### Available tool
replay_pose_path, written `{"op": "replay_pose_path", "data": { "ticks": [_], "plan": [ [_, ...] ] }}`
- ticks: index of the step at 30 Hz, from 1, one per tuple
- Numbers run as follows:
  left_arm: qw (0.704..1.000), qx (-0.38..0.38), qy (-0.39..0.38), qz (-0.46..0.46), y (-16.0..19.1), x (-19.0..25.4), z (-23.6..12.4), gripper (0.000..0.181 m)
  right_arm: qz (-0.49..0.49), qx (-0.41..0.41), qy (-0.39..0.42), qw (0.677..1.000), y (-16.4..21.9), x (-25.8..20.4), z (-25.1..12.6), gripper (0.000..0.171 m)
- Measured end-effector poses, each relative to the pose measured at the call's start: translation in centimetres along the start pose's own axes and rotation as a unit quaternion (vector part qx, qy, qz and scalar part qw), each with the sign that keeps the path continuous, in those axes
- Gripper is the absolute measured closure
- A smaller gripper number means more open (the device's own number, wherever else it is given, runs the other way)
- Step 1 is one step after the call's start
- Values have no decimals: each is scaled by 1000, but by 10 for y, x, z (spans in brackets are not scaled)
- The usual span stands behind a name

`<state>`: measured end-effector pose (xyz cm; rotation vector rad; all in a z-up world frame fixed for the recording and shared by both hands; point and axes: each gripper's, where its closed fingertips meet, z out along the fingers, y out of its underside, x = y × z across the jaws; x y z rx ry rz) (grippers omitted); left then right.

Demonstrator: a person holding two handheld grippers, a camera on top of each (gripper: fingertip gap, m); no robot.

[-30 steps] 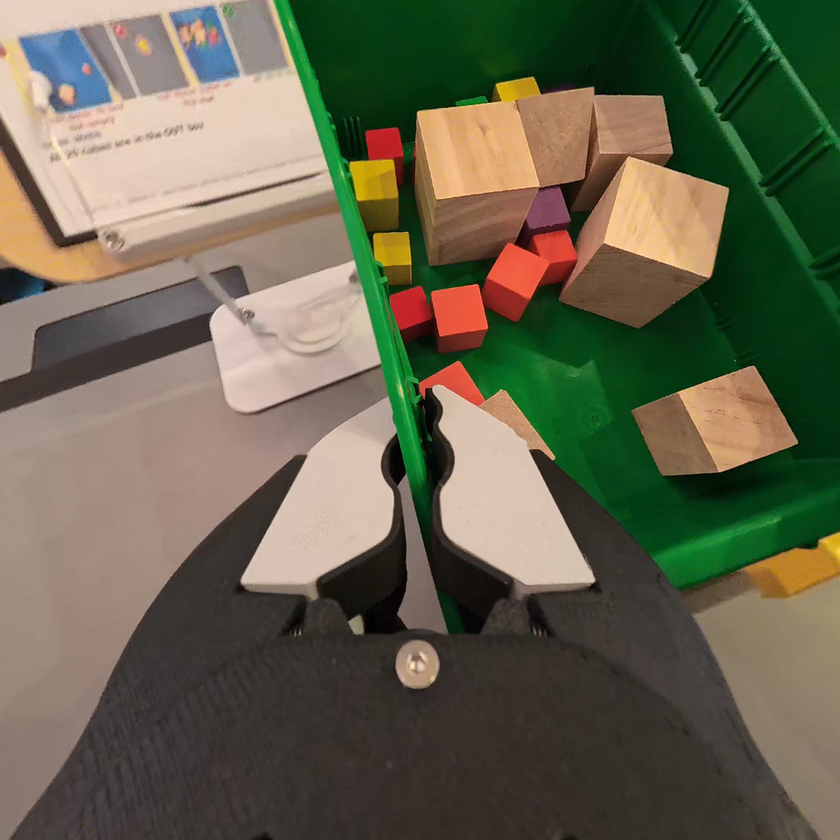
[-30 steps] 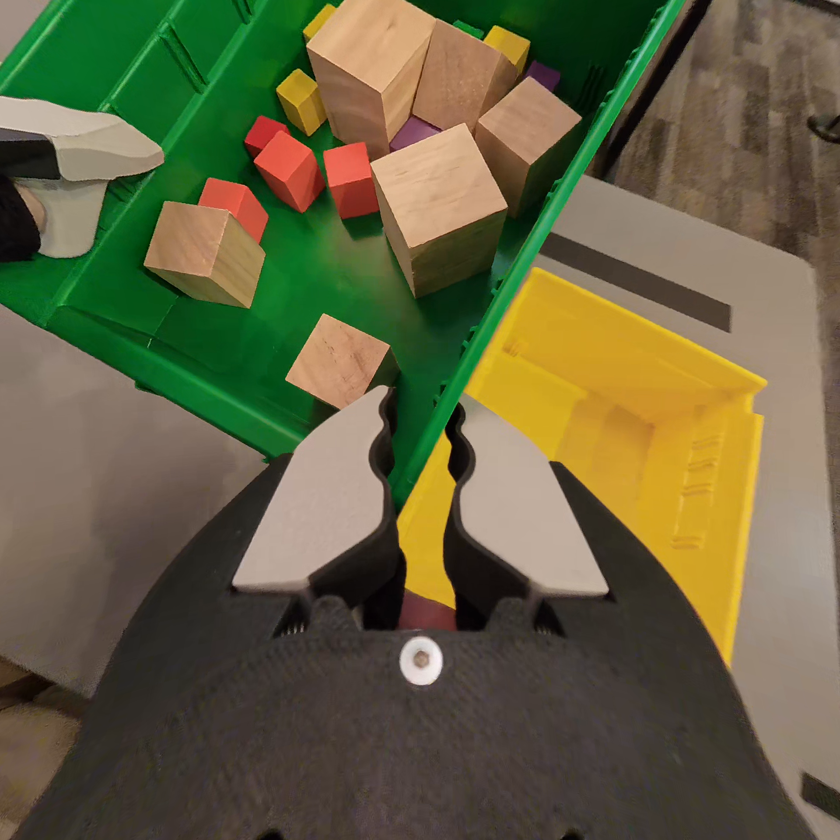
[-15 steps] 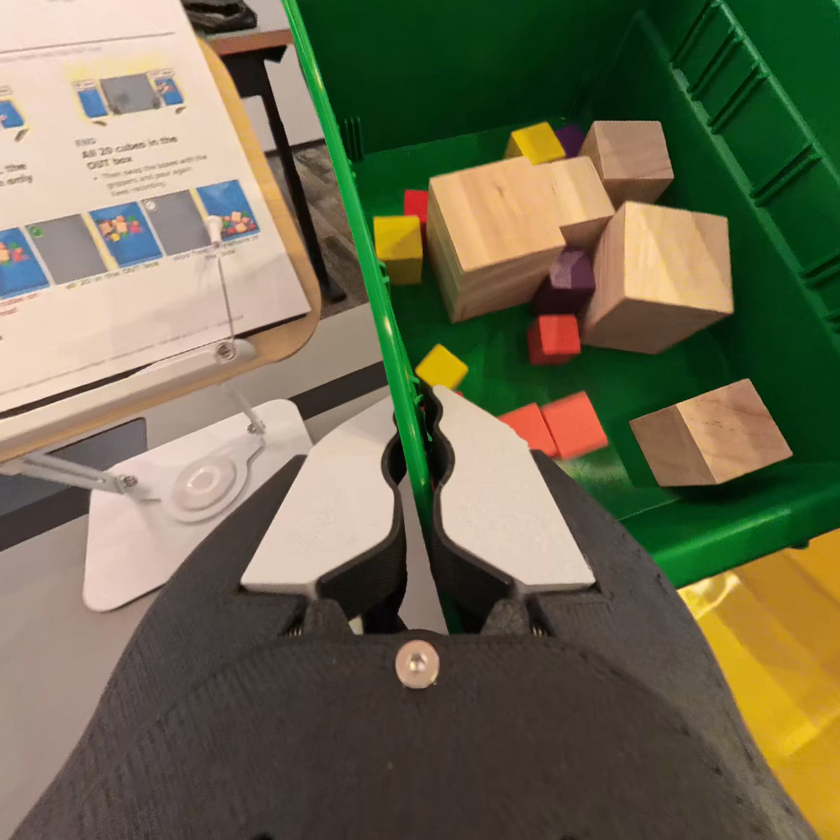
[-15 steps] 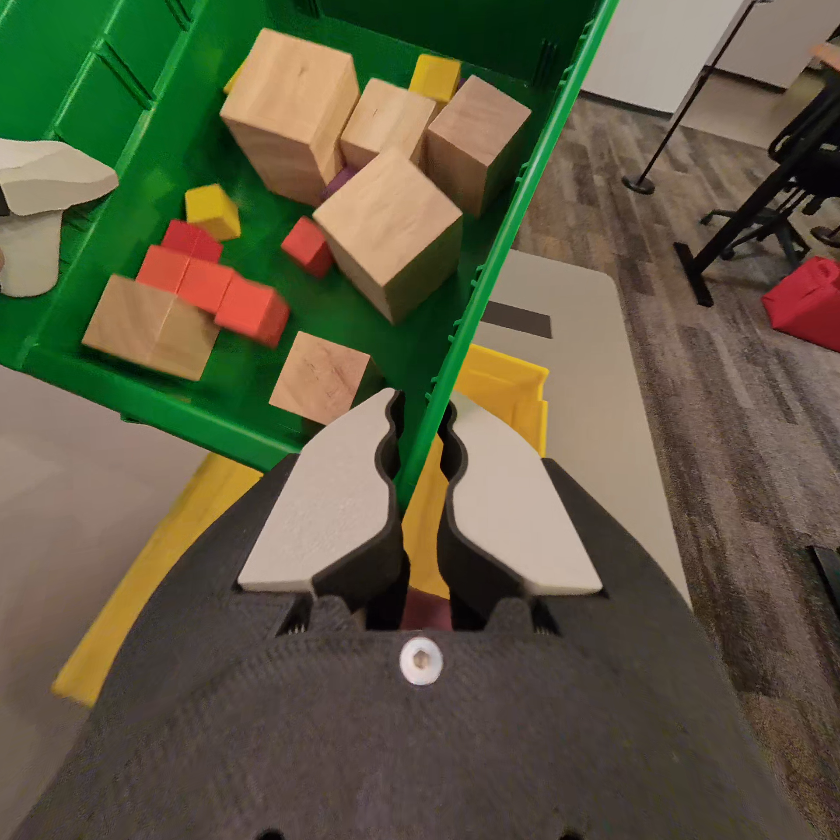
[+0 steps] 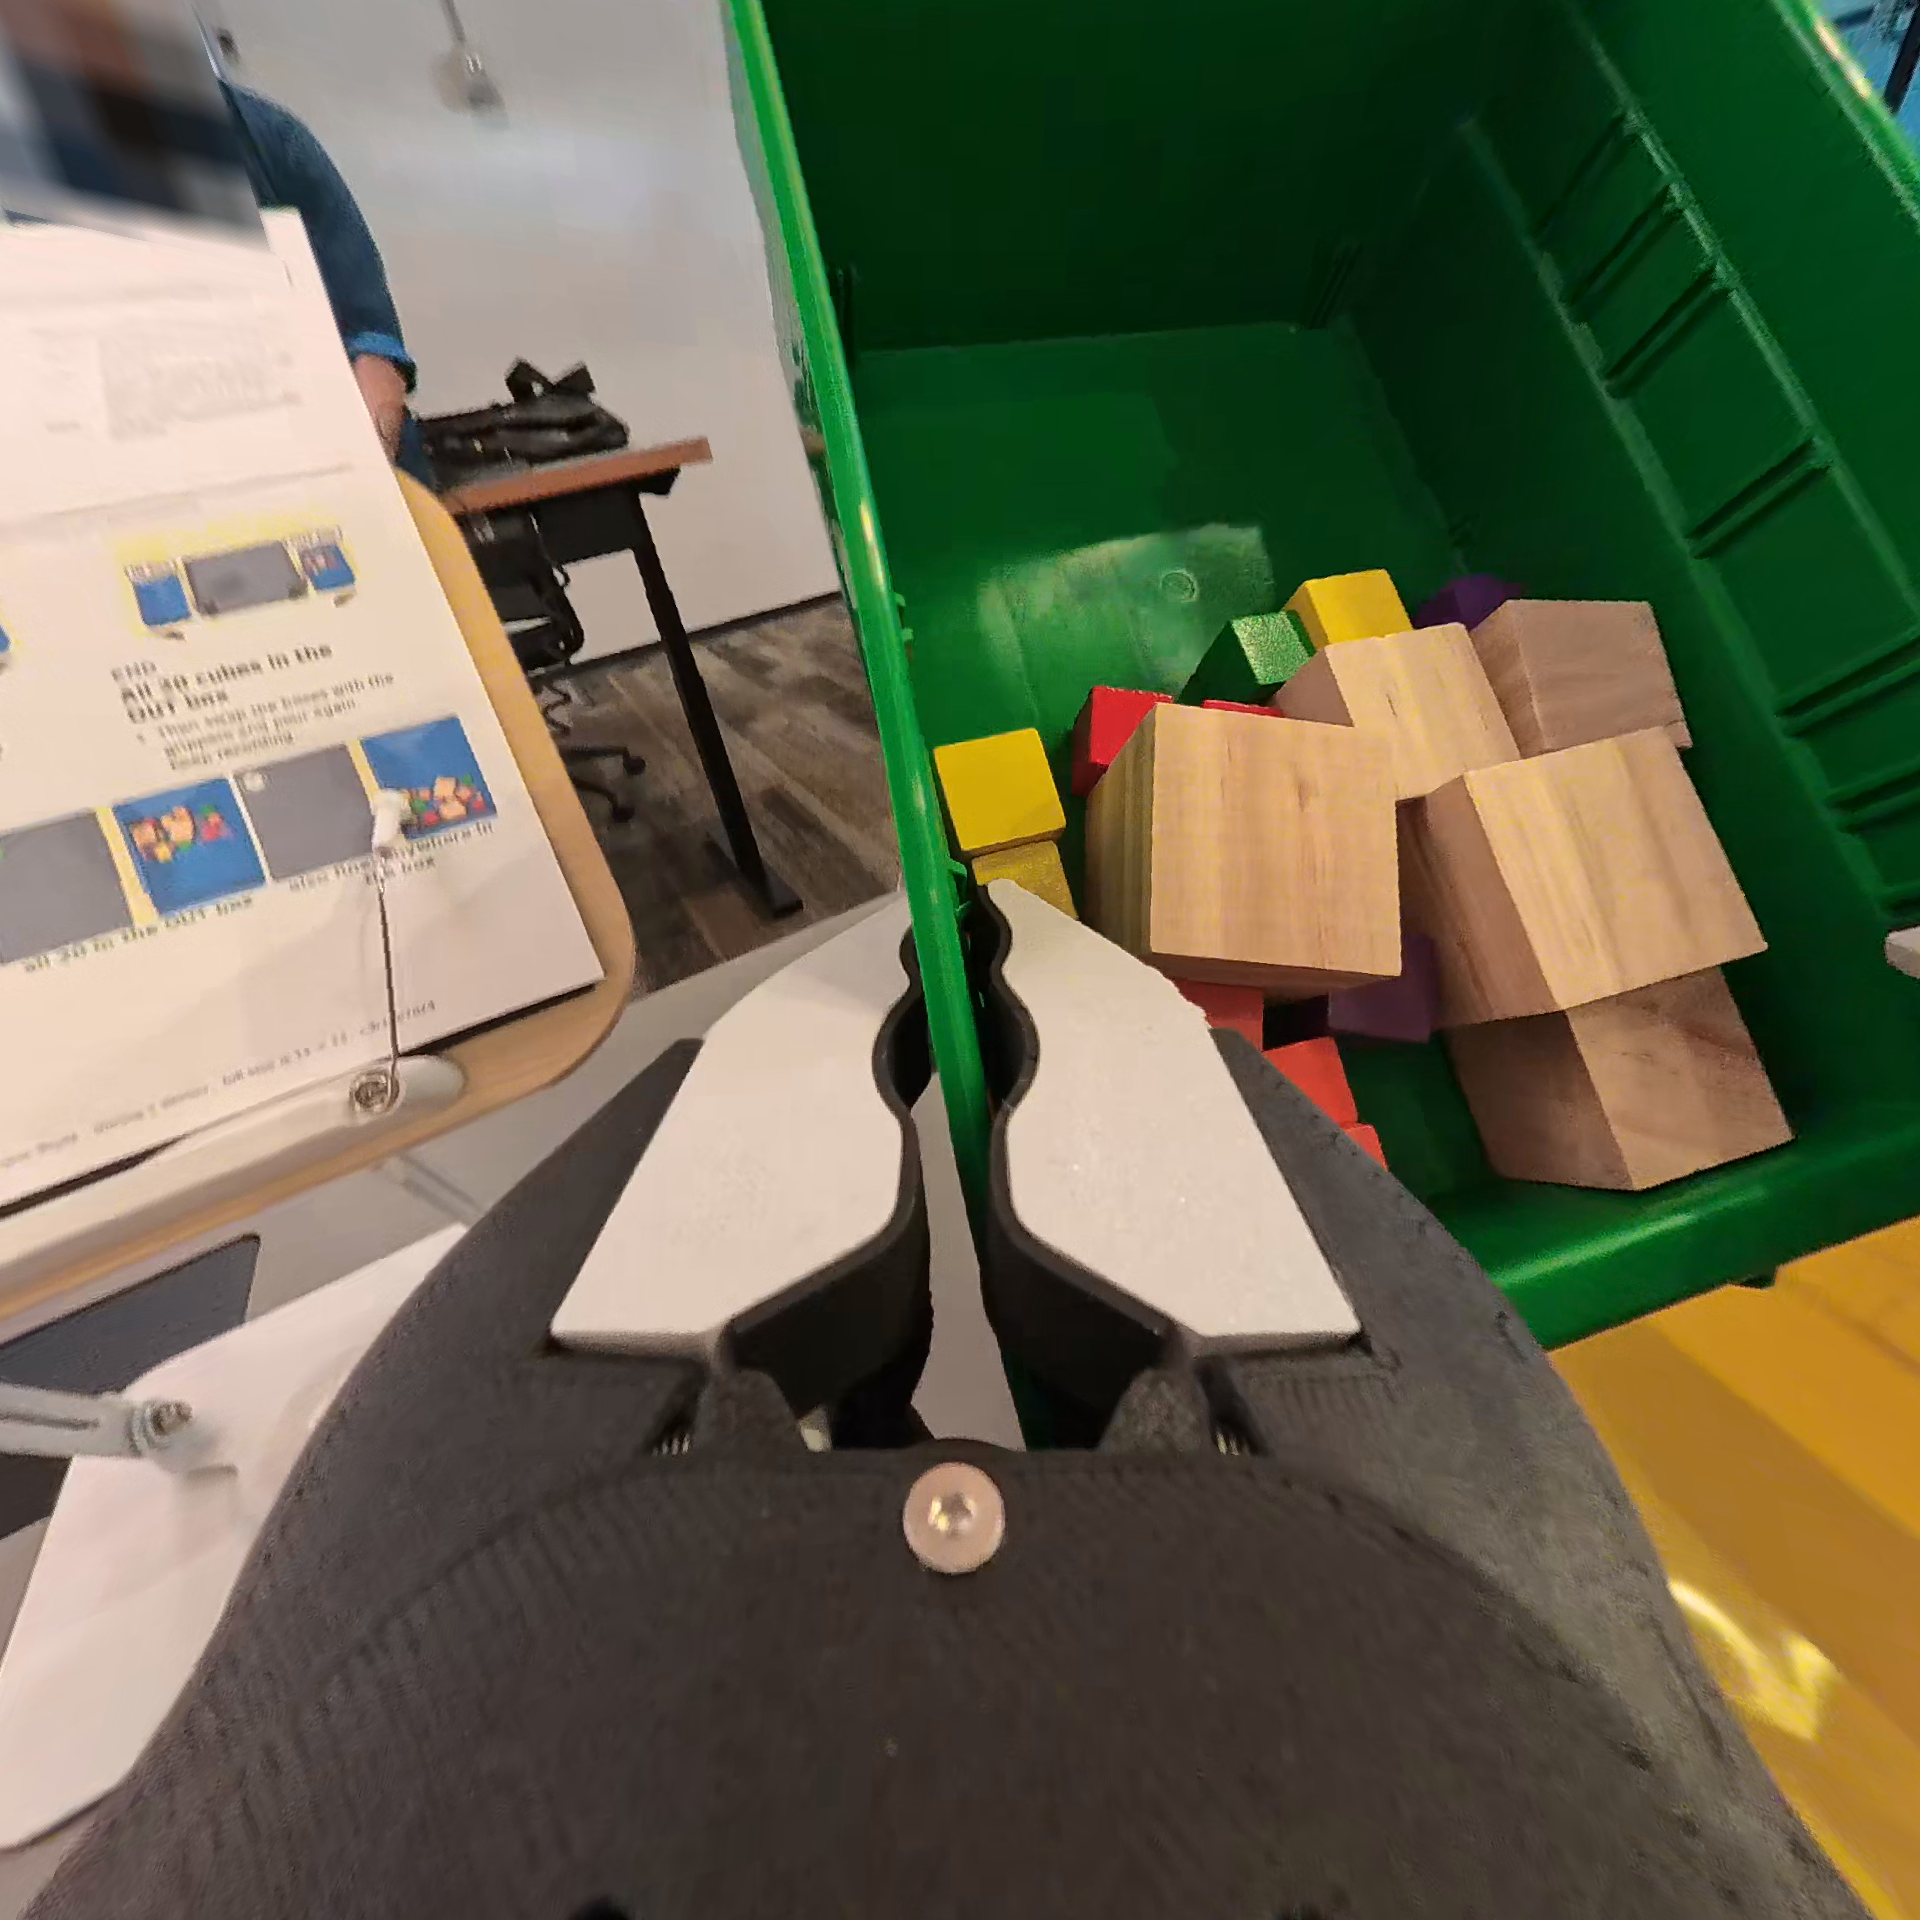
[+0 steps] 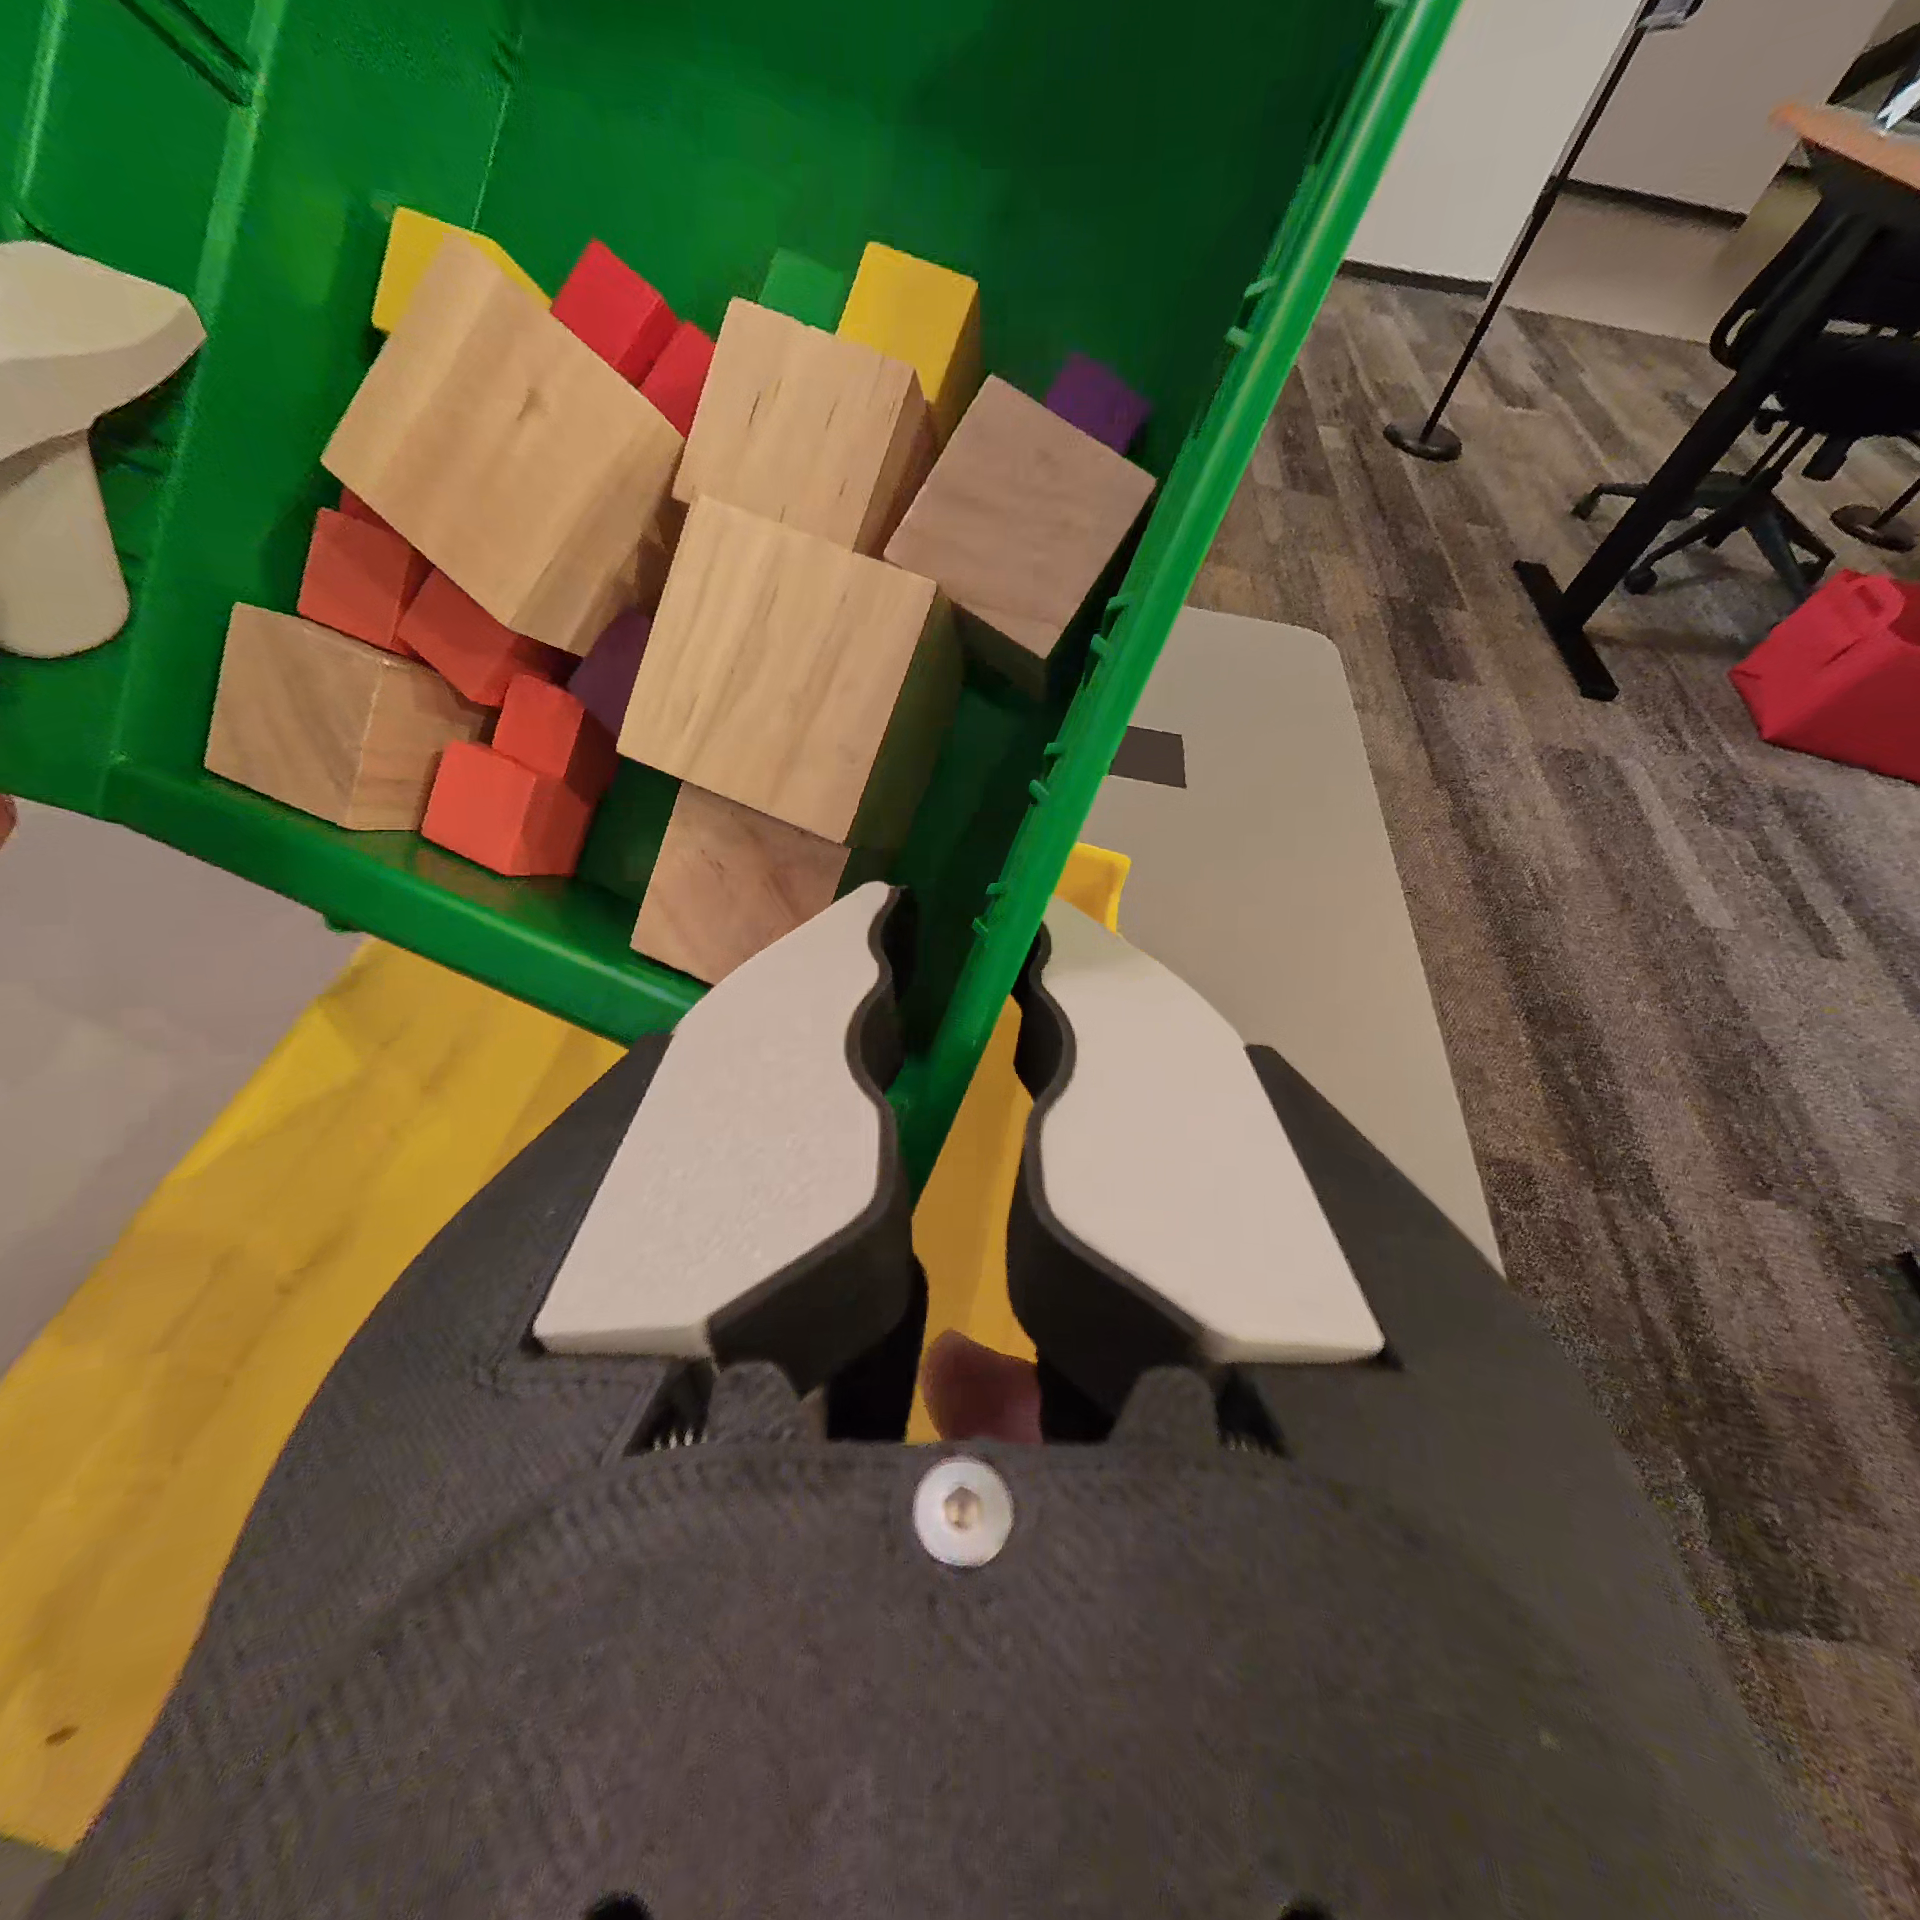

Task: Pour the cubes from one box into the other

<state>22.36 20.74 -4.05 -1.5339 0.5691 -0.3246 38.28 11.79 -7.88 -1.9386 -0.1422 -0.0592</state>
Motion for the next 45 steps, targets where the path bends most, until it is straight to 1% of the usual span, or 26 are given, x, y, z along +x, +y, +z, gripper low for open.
{"op": "replay_pose_path", "data": {
  "ticks": [4, 11, 12, 13, 16, 30, 45],
  "plan": [
    [999, 34, -9, 4, -12, 1, 2, 176, 26, -6, -8, 1000, -4, 5, 5, 158],
    [998, 66, -9, 10, -20, 8, 5, 175, 89, -45, -58, 993, 5, 11, 20, 155],
    [997, 74, -6, 13, -22, 9, 6, 174, 93, -55, -60, 992, 8, 14, 22, 158],
    [996, 83, -3, 18, -25, 10, 5, 174, 92, -61, -61, 992, 10, 16, 24, 165],
    [994, 104, -1, 36, -32, 14, 4, 174, 90, -50, -67, 992, 10, 21, 27, 171],
    [984, 172, 18, 47, -28, 20, 24, 172, 46, 22, -21, 998, 5, 39, 40, 171],
    [971, 232, 22, 59, -37, 24, 31, 169, -44, 110, -2, 993, -15, 55, 44, 171]
  ]
}}
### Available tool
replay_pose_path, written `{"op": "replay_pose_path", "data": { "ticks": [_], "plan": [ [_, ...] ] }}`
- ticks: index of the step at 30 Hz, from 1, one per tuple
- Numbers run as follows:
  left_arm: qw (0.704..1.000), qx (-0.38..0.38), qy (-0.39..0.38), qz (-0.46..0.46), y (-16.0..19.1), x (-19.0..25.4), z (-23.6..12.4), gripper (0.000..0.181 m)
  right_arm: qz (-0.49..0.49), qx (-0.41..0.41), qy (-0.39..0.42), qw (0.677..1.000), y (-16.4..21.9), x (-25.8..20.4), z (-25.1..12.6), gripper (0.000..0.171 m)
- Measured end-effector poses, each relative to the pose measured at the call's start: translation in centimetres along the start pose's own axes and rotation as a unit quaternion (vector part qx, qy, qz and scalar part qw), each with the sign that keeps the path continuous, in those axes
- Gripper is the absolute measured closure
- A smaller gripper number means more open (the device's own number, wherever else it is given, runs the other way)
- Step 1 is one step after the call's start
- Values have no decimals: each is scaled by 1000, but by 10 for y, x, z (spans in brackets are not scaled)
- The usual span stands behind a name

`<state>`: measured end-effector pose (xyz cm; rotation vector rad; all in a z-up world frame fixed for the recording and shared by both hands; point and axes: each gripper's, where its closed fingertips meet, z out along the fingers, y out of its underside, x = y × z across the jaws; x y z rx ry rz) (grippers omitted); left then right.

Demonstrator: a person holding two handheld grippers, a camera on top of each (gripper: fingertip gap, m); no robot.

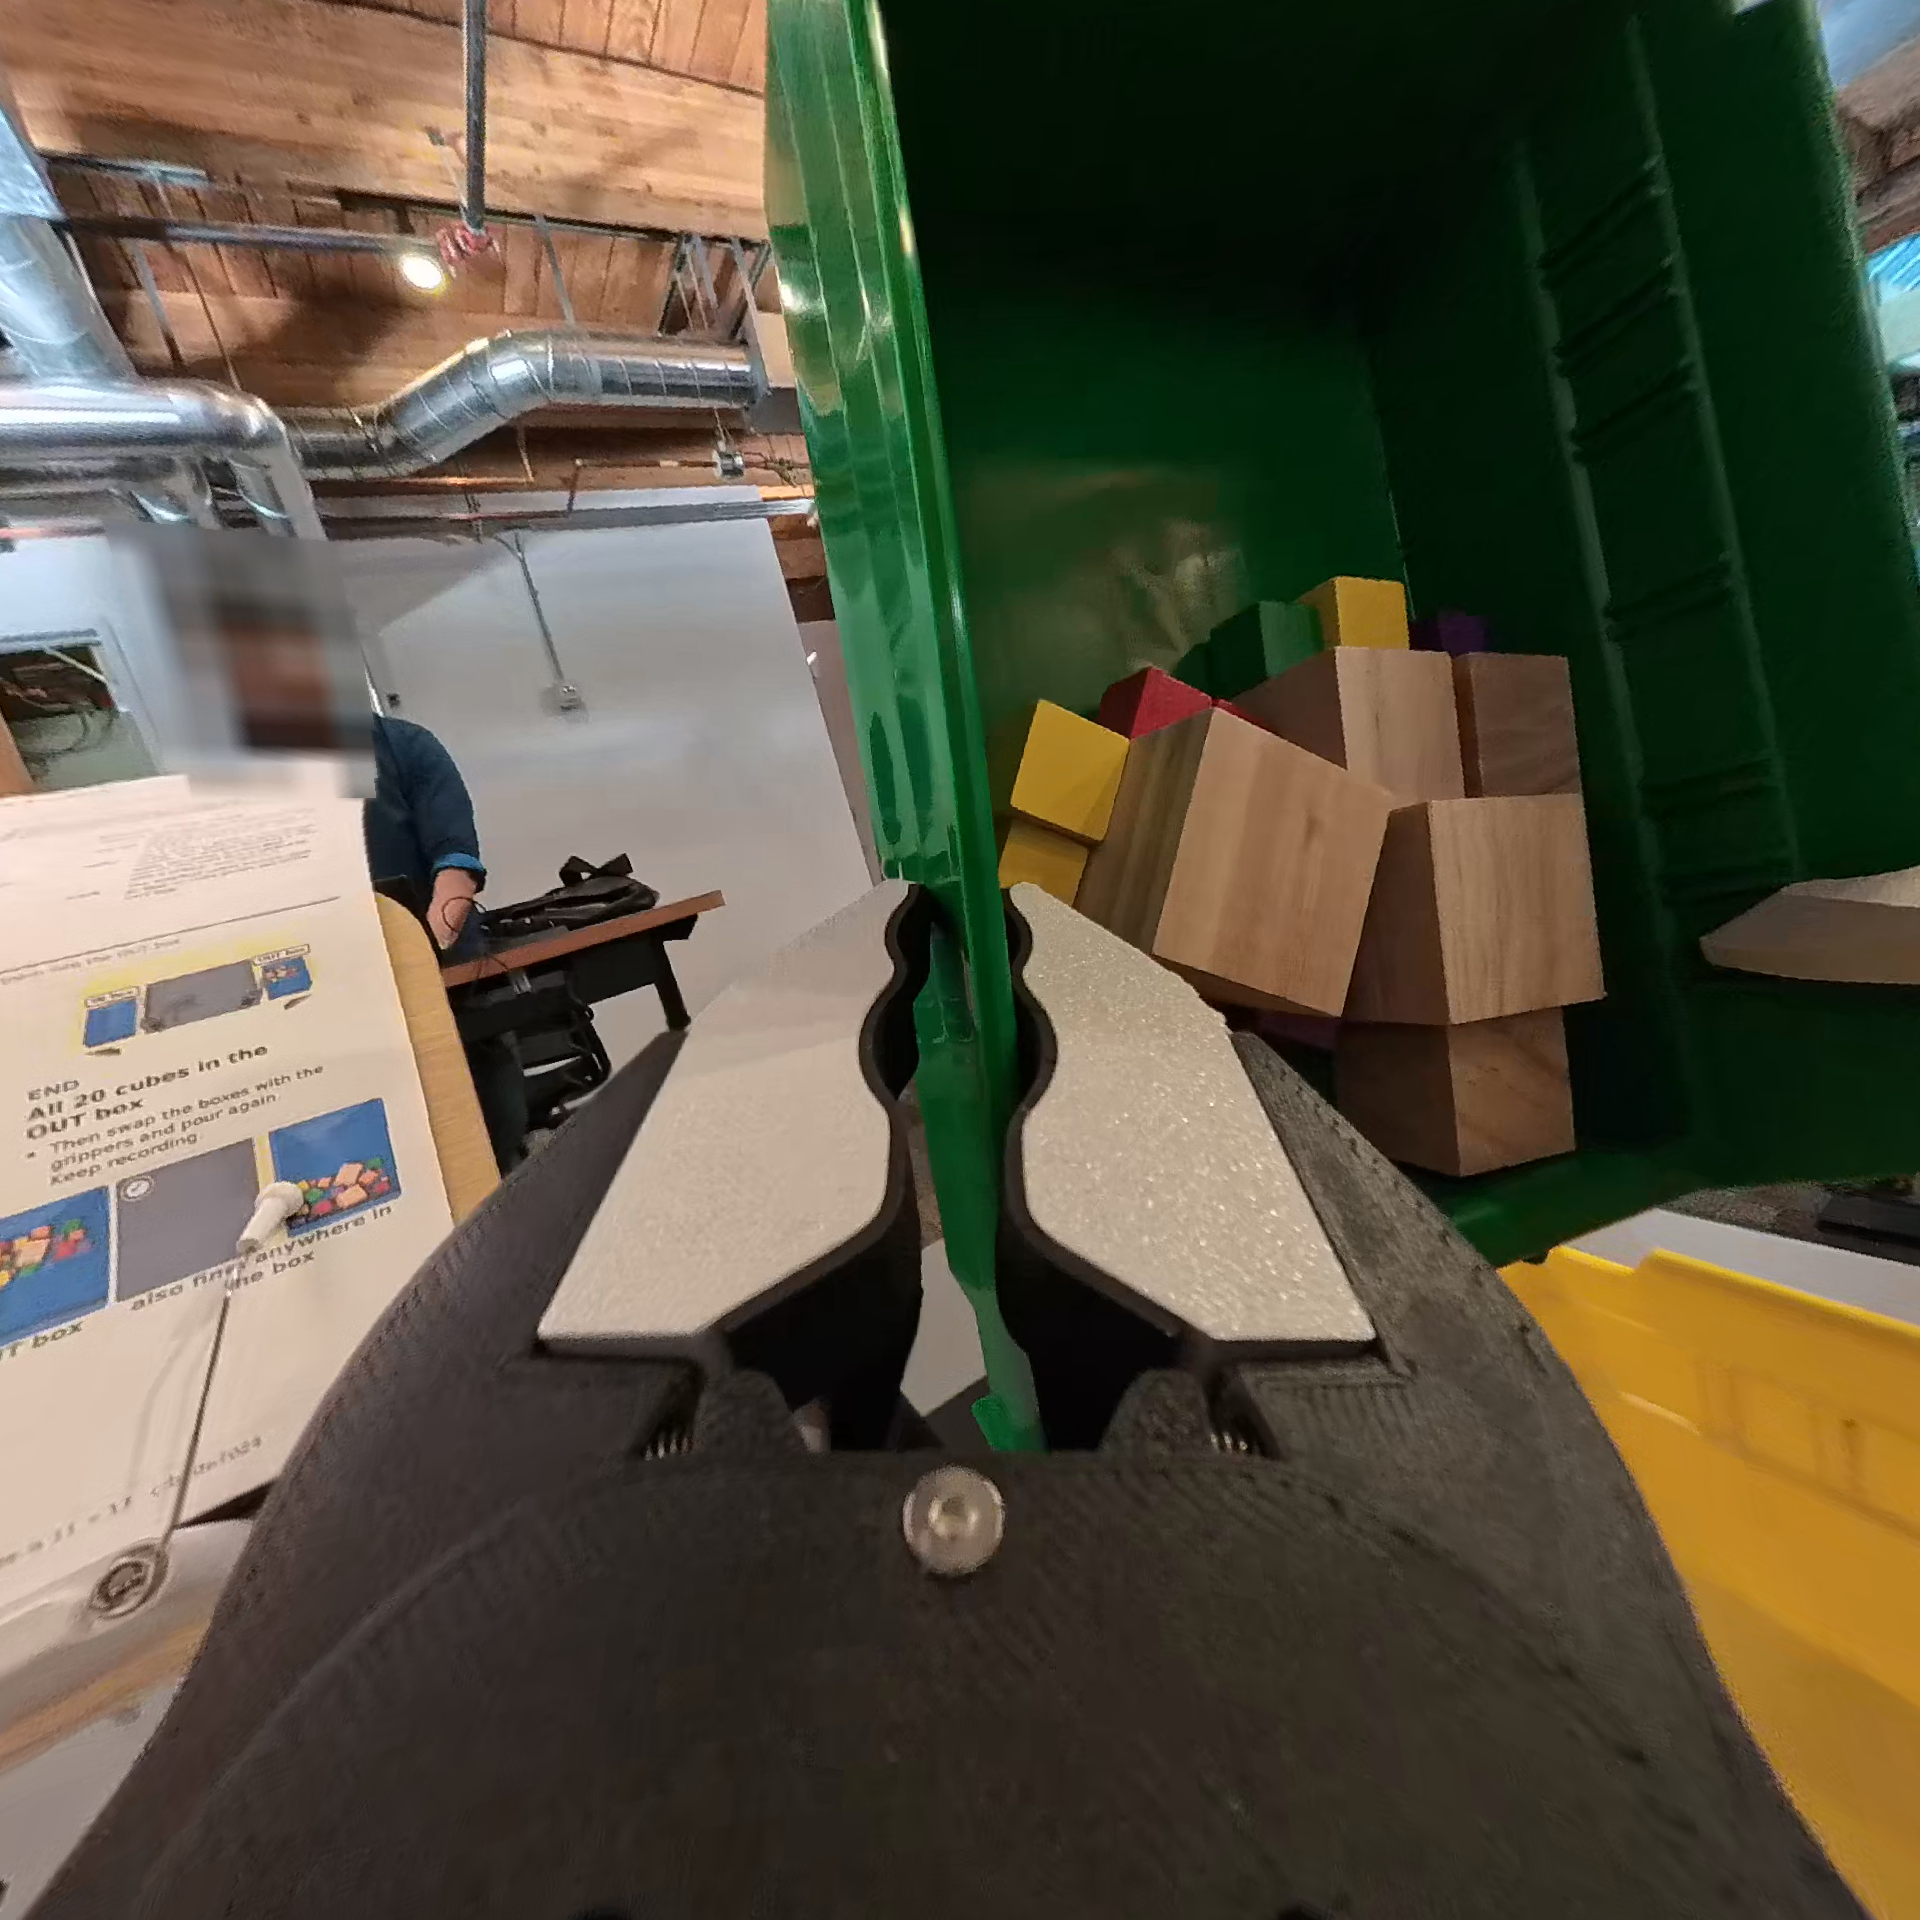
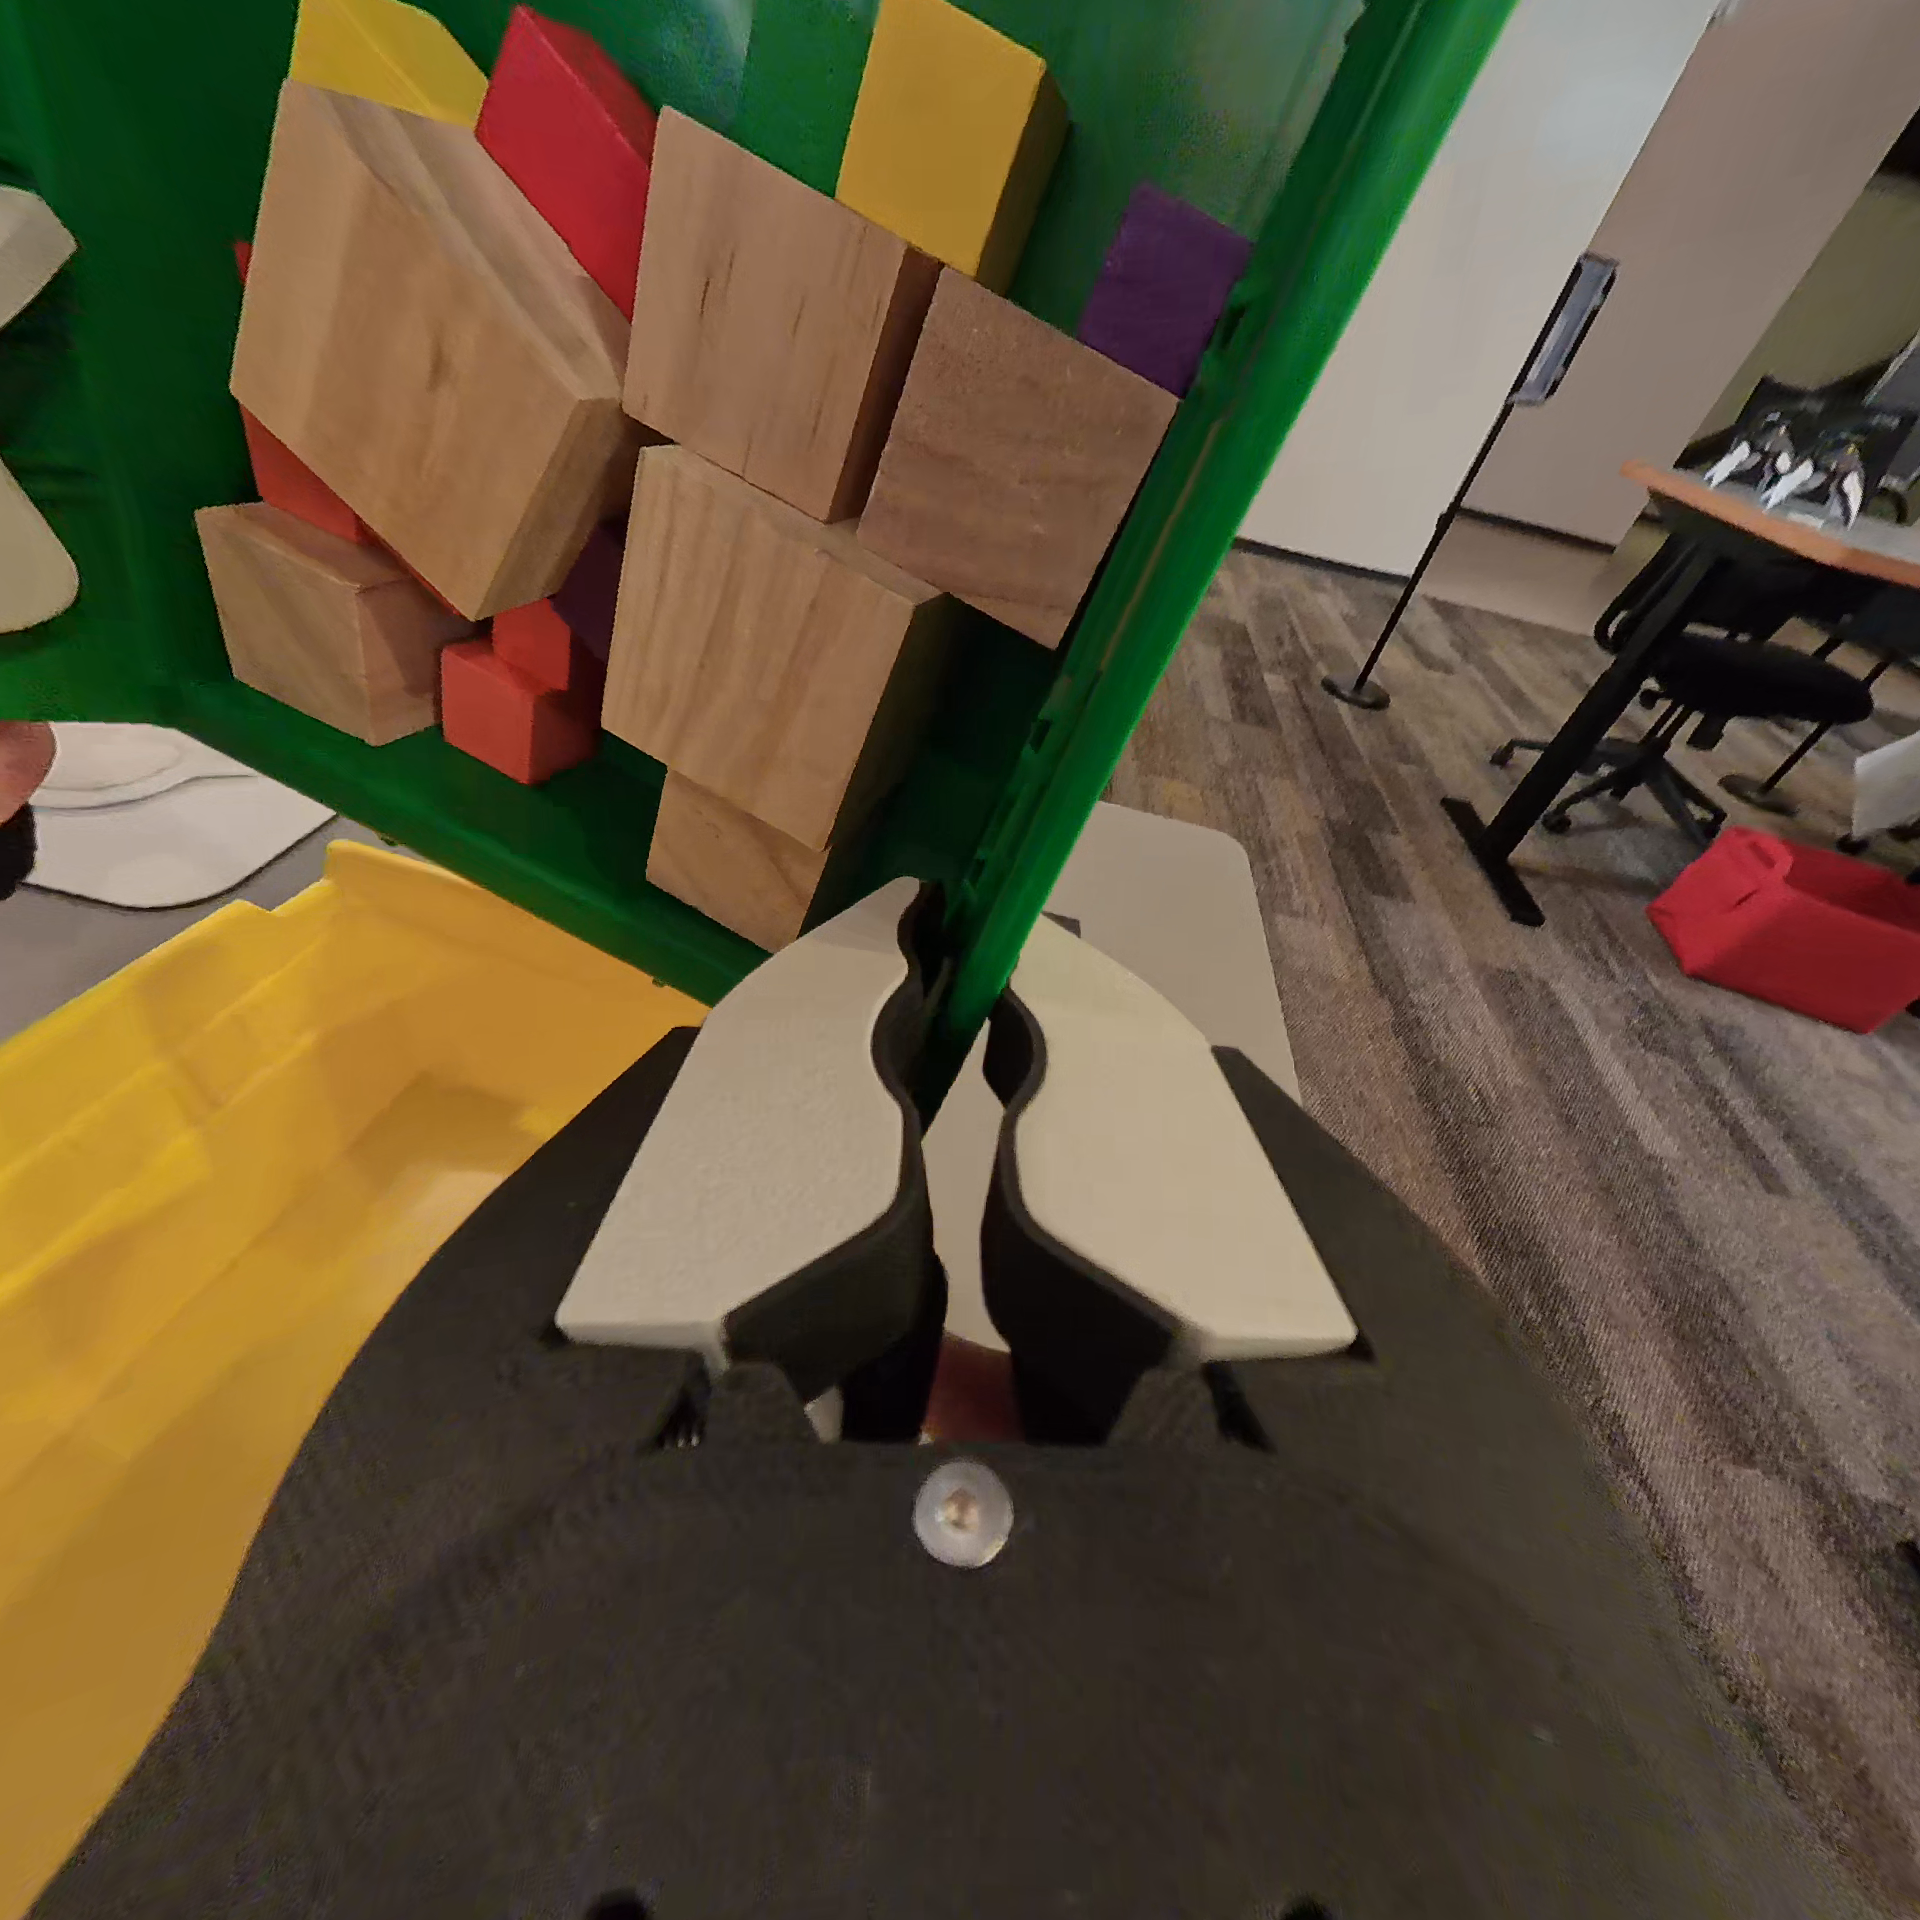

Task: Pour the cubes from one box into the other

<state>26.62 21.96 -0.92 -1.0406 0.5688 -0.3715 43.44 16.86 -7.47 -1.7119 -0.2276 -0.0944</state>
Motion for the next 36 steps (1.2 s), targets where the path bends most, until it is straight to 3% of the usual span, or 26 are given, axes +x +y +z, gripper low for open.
{"op": "replay_pose_path", "data": {
  "ticks": [11, 17, 36],
  "plan": [
    [1000, -3, 5, 17, 25, 1, 4, 168, -55, 18, -16, 998, 12, 2, 14, 168],
    [998, 3, -22, 57, 29, -1, 2, 170, -81, 36, -9, 996, 11, 2, 16, 167],
    [997, 9, -37, 66, 39, -6, 1, 170, -102, 71, 10, 992, 14, 0, 26, 167]
  ]
}}
